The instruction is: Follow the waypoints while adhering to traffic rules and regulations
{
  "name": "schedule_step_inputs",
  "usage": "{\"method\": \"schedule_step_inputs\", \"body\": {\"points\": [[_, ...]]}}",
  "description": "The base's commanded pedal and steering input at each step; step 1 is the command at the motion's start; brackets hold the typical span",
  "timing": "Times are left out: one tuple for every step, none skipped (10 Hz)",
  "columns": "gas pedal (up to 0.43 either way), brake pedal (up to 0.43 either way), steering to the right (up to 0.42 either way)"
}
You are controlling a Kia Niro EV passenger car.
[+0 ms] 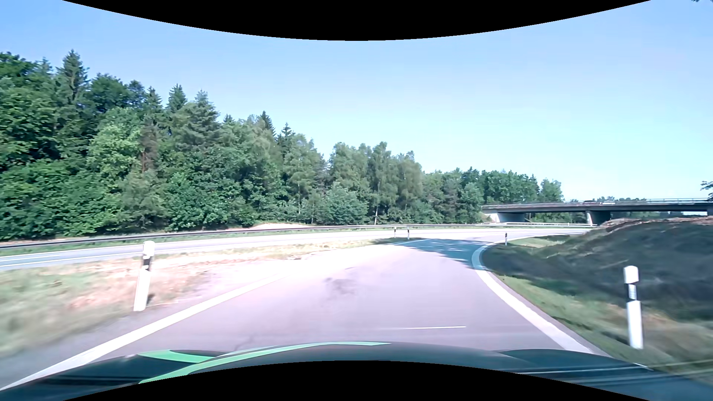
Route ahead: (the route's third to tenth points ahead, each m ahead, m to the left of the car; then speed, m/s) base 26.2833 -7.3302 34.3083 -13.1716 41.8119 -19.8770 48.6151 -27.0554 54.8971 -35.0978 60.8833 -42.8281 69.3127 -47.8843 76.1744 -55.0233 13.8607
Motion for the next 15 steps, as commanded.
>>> {"method": "schedule_step_inputs", "body": {"points": [[0.079,0.0,0.106],[0.079,0.0,0.106],[0.079,0.0,0.106],[0.079,0.0,0.105],[0.079,0.0,0.104],[0.079,0.0,0.103],[0.079,0.0,0.1],[0.079,0.0,0.095],[0.098,0.0,0.093],[0.098,0.0,0.091],[0.098,0.0,0.091],[0.11,0.0,0.091],[0.11,0.0,0.091],[0.11,0.0,0.091],[0.118,0.0,0.091]]}}
